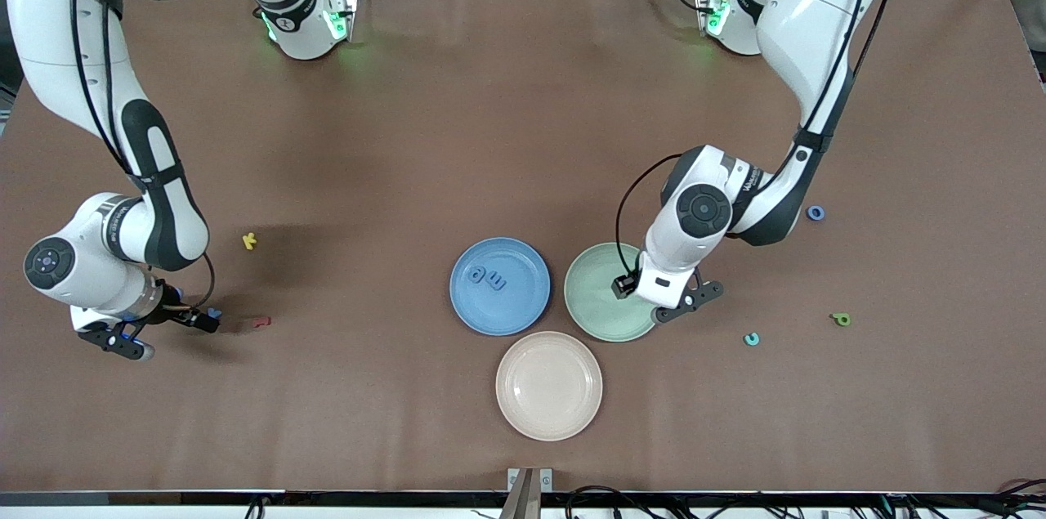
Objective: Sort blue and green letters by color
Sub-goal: 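Grasp the blue X with the right gripper while the left gripper returns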
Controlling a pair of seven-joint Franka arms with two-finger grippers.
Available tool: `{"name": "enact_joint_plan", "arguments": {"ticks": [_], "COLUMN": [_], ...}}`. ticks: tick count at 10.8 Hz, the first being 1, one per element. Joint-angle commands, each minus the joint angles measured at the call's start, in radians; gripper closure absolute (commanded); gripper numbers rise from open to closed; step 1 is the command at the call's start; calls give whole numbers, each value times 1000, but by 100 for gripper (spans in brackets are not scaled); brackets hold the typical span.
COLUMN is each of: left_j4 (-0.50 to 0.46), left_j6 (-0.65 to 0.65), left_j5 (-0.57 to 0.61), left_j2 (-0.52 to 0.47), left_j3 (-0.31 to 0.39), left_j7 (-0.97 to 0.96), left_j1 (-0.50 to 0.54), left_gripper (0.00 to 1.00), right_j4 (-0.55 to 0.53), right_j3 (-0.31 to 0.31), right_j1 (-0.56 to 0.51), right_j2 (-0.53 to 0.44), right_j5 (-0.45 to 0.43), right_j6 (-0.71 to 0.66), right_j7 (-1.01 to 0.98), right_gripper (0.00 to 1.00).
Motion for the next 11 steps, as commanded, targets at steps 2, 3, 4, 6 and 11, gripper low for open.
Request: {"name": "enact_joint_plan", "arguments": {"ticks": [2,3,4,6,11], "left_j4": [6,6,6,-6,-46], "left_j6": [-107,-115,-117,-118,-111], "left_j5": [76,102,136,211,278], "left_j2": [-31,-31,-31,-26,-14], "left_j3": [-23,-54,-84,-127,-165], "left_j7": [197,252,295,398,792], "left_j1": [142,210,273,394,614], "left_gripper": [0,0,0,0,0], "right_j4": [7,8,8,5,5], "right_j3": [20,22,23,23,25], "right_j1": [-15,-12,-8,6,6], "right_j2": [10,10,10,10,8], "right_j5": [-6,-3,3,6,6], "right_j6": [-15,-23,-29,-31,-58], "right_j7": [27,27,31,62,70], "right_gripper": [0,0,0,0,62]}}
